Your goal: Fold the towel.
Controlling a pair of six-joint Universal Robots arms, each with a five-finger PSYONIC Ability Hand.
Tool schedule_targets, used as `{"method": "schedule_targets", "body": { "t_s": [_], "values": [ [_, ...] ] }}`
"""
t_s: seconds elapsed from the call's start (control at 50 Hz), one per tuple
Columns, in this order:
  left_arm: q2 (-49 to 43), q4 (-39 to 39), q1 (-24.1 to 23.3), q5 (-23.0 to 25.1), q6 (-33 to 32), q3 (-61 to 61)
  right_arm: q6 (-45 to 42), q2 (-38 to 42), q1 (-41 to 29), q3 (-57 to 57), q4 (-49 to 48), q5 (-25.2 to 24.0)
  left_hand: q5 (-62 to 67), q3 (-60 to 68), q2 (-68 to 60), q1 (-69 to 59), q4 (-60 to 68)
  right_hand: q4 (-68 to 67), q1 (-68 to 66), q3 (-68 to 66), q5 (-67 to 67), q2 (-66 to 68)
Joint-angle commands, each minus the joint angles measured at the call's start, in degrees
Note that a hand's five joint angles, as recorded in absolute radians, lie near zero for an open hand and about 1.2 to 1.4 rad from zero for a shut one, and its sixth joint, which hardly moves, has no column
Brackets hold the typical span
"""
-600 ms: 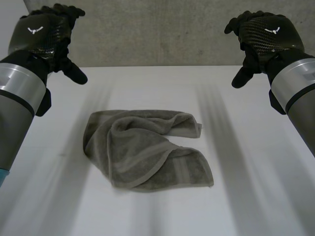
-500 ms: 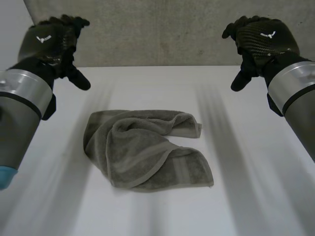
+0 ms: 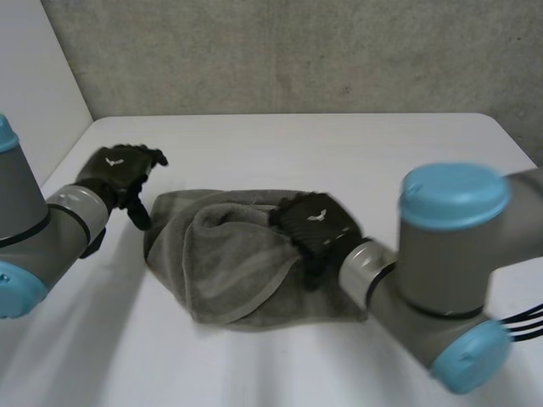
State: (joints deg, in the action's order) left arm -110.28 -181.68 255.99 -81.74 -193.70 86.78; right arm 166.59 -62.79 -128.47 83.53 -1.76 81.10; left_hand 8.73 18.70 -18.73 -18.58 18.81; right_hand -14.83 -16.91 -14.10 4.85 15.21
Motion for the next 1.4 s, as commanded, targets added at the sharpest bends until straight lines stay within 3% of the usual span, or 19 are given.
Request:
{"method": "schedule_targets", "body": {
  "t_s": [0.02, 0.12, 0.22, 0.26, 0.28, 0.42, 0.54, 0.66, 0.7, 0.74, 0.84, 0.86, 0.88, 0.9, 0.92, 0.94, 1.14, 1.24, 1.4],
  "values": [
    [-8.4, 0.1, 1.3, 4.3, 0.1, -2.9, -1.6, 9.9, -3.5, -2.1, -8.1, 0.0, 3.8, 3.8, -3.8, -3.9, 3.7, -6.7, -4.6, -7.4, 6.6, 6.3],
    [-11.6, 0.1, 1.4, 4.5, 0.0, -4.1, -7.0, 13.9, -4.4, -4.0, -9.6, 1.2, 7.8, 7.8, -7.8, -7.9, 7.7, -14.8, -12.7, -15.5, 14.7, 14.4],
    [-12.5, -0.3, 1.3, 4.8, 0.1, -4.1, -11.8, 15.6, -4.3, -4.8, -13.5, 3.4, 21.1, 21.1, -21.1, -21.2, 21.0, -39.5, -37.4, -40.2, 39.5, 39.1],
    [-12.8, -0.3, 0.8, 4.8, 0.1, -4.0, -12.3, 15.8, -4.2, -4.8, -16.5, 6.0, 30.6, 30.6, -30.6, -30.8, 30.5, -65.1, -63.0, -65.8, 65.1, 64.7],
    [-12.8, -0.3, 0.8, 4.8, 0.1, -4.0, -12.3, 15.8, -4.2, -4.8, -16.5, 6.0, 30.7, 30.7, -30.7, -30.8, 30.6, -65.2, -63.1, -65.9, 65.2, 64.8],
    [-12.2, -0.3, -1.5, 4.3, 0.2, -2.0, -10.4, 13.1, 0.0, -4.3, -17.8, 10.1, 59.7, 59.8, -59.8, -59.9, 59.7, -65.2, -63.1, -65.9, 65.2, 64.8],
    [-10.9, -0.1, -4.4, 3.8, 0.6, 0.5, -0.1, 10.3, 6.4, -5.7, -17.9, 11.9, 59.6, 59.6, -59.6, -59.8, 59.5, -65.2, -63.1, -65.9, 65.2, 64.8],
    [-7.1, -0.5, -7.1, 1.7, 1.0, 3.2, 6.6, 13.9, 12.5, -12.3, -13.4, 12.4, 49.7, 49.7, -49.7, -49.8, 49.6, -65.2, -63.1, -65.9, 65.2, 64.8],
    [-6.7, -0.5, -7.9, 1.5, 1.0, 3.3, 6.7, 15.3, 14.1, -14.2, -11.3, 12.5, 40.1, 40.1, -40.1, -40.2, 40.0, -65.2, -63.1, -65.9, 65.2, 64.8],
    [-6.3, -0.5, -9.0, 1.5, 0.9, 3.3, 7.1, 17.6, 16.1, -17.1, -8.6, 12.7, 13.0, 13.0, -13.0, -13.1, 12.9, -65.2, -63.1, -65.9, 65.2, 64.8],
    [-6.1, -0.5, -9.6, 1.5, 0.9, 3.0, 7.1, 18.8, 18.9, -19.6, -7.8, 14.2, 9.2, 9.2, -9.2, -9.3, 9.1, -65.2, -63.1, -65.9, 65.2, 64.8],
    [-6.1, -0.5, -9.6, 1.5, 0.9, 3.0, 6.9, 18.8, 20.1, -20.5, -7.0, 14.3, 9.1, 9.2, -9.1, -9.3, 9.1, -36.6, -34.5, -37.3, 36.6, 36.2],
    [-6.1, -0.5, -9.7, 1.4, 0.9, 2.9, 6.9, 18.8, 20.1, -20.5, -7.0, 14.3, 7.6, 7.7, -7.7, -7.8, 7.6, -36.3, -34.2, -37.0, 36.3, 35.9],
    [-6.1, -0.5, -9.7, 1.3, 0.9, 2.8, 6.6, 18.5, 20.7, -20.7, -6.1, 14.3, 7.1, 7.2, -7.1, -7.3, 7.1, -8.3, -6.2, -9.1, 8.3, 7.9],
    [-6.1, -0.5, -9.7, 1.3, 0.9, 2.8, 6.6, 18.5, 20.7, -20.7, -6.1, 14.3, 7.1, 7.2, -7.1, -7.3, 7.1, -8.0, -6.0, -8.8, 8.0, 7.7],
    [-6.1, -0.5, -9.7, 1.3, 0.9, 2.7, 6.4, 17.9, 21.0, -20.8, -4.4, 14.1, 7.1, 7.2, -7.1, -7.3, 7.1, 4.8, 6.9, 4.1, -4.8, -5.2],
    [-5.0, -0.3, -8.8, 1.5, 0.5, 3.4, 4.0, 4.7, 24.2, -10.6, 1.2, 12.2, 8.1, 8.2, -8.1, -8.3, 8.1, 4.8, 6.9, 4.1, -4.8, -5.2],
    [-4.1, -0.1, -7.2, 1.7, 0.3, 3.8, -4.5, -3.1, 25.7, 0.6, 2.5, 5.2, 8.5, 8.5, -8.5, -8.6, 8.4, 1.9, 4.0, 1.2, -1.9, -2.3],
    [-2.7, 0.1, -5.1, 1.9, 0.3, 4.1, -7.2, -6.0, 28.0, 11.5, 5.5, 0.7, 8.1, 8.2, -8.1, -8.3, 8.1, -7.3, -5.3, -8.1, 7.3, 7.0]
  ]
}}
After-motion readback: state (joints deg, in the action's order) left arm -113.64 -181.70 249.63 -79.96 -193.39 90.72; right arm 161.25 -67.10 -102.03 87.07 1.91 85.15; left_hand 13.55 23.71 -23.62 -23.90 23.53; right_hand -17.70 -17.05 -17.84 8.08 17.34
